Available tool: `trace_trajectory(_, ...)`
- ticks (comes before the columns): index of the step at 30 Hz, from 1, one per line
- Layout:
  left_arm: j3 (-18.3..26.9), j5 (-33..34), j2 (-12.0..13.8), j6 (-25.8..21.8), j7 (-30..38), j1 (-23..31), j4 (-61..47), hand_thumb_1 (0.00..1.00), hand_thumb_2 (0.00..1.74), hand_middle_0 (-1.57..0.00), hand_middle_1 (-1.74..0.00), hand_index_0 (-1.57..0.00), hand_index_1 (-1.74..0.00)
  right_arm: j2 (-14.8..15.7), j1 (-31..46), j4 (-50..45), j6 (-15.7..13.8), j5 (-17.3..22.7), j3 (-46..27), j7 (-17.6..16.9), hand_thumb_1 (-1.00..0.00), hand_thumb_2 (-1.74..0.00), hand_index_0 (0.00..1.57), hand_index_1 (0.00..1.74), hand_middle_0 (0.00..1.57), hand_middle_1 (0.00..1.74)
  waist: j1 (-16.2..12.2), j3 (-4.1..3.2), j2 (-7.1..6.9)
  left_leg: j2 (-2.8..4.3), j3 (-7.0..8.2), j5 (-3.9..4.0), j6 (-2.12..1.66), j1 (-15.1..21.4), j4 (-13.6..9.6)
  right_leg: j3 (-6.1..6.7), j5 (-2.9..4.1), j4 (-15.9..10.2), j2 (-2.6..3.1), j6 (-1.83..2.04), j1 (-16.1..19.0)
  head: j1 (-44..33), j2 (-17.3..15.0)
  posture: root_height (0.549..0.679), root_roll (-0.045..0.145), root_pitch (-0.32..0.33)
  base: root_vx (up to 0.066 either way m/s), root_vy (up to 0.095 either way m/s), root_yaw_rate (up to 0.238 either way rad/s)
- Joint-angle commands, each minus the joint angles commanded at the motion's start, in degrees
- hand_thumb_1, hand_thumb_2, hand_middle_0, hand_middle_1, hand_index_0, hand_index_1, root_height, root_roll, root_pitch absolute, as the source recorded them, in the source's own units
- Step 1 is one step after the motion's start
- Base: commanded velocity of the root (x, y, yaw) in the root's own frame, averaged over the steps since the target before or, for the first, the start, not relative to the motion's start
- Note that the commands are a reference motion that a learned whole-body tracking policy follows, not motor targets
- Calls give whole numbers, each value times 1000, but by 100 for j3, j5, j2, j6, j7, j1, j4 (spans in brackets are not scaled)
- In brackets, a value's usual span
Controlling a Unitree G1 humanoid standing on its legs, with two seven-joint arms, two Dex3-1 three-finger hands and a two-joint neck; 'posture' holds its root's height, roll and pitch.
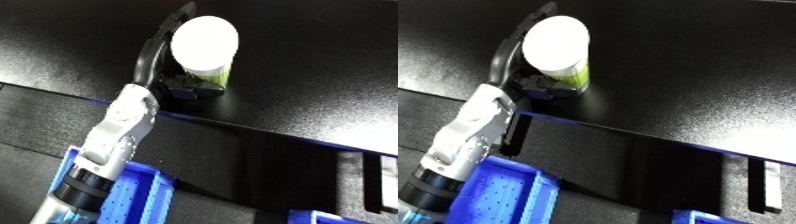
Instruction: Pick up the object and place it into the box
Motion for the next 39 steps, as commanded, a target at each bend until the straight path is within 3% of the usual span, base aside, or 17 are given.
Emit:
trace_trajectory(12, -228, 29, -51, 10, -141, -271, 188, 900, 1566, -1413, -1566, -1413, -1566, 49, -86, 83, -73, 21, 63, 5, 0, 0, 0, 0, 0, 0, -28, 0, 23, 16, 9, -2, -8, 30, -61, 6, 20, -36, -25, 20, -4, -63, 54, 591, 26, -35, -16, -2, 4)
trace_trajectory(18, -97, -355, 63, 19, -238, -98, -149, 900, 1566, -1413, -1566, -1413, -1566, 66, 21, 29, -150, 51, 63, -41, 0, 0, 0, 0, 0, 0, 27, 0, 74, -22, -37, 12, -21, 38, -83, -19, -9, -23, -52, 10, 15, 23, 78, 591, 29, -35, -7, -19, 60)
trace_trajectory(25, 456, -1068, 175, -74, -381, 489, -1210, 900, 1566, -1413, -1566, -1413, -1566, 59, 242, -57, -235, 97, -45, -129, 0, 0, 0, 0, 0, 0, 174, 0, 165, -94, -112, 48, -48, 78, -172, -56, -57, -33, -105, -38, 78, 293, 135, 592, 37, -34, -8, -13, 90)
trace_trajectory(34, 1432, -557, 486, -642, -277, 1277, -2520, 900, 1566, -1413, -1566, -1413, -1566, 28, 657, -104, -450, 190, -285, -96, 0, 0, 0, 0, 0, 0, 415, 0, 252, -182, -209, 78, -86, 139, -236, -114, -131, -29, -138, -112, 175, 651, 250, 594, 45, -35, -9, -15, 88)
trace_trajectory(39, 2111, -292, 667, -1205, 139, 1780, -2882, 900, 1566, -1413, -1566, -1413, -1566, 24, 869, -129, -576, 227, -430, -82, 0, 0, 0, 0, 0, 0, 562, 0, 285, -221, -268, 104, -102, 181, -292, -150, -182, -39, -143, -164, 250, 712, 308, 595, 48, -36, -13, -3, 87)
